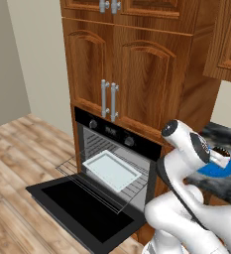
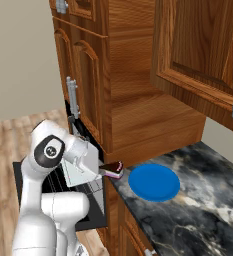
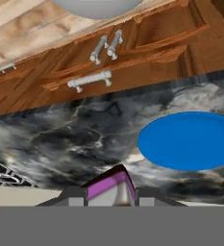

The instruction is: Take the baked cake out of the oven and place it on the plate for cooling. Then close the oven door.

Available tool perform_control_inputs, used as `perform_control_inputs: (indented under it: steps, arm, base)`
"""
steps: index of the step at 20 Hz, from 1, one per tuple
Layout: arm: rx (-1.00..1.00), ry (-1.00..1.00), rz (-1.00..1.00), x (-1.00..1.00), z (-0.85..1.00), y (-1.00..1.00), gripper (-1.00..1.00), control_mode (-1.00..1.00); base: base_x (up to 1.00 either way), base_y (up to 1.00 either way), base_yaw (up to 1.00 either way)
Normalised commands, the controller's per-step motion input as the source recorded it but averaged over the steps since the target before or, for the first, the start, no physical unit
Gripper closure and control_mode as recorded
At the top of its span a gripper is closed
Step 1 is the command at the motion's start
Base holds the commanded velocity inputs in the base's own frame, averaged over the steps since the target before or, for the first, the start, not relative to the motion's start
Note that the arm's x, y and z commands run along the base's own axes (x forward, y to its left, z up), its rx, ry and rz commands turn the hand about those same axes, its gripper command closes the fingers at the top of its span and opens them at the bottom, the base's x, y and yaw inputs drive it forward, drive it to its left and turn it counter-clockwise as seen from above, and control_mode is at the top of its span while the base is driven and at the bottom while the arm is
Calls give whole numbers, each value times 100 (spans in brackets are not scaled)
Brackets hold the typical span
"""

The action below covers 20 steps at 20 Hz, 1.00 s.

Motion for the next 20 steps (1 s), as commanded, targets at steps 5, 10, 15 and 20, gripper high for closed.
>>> perform_control_inputs:
  steps: [5, 10, 15, 20]
  arm:
    - [0, 40, 39, 7, 0, -80, 100, -100]
    - [0, 34, 31, 5, -14, -60, 100, -100]
    - [5, 29, 26, 31, -63, -10, 100, -100]
    - [14, 13, 30, 56, -28, -4, 100, -100]
  base:
    - [0, 0, 0]
    - [0, 0, 0]
    - [0, 0, 0]
    - [0, 0, 0]
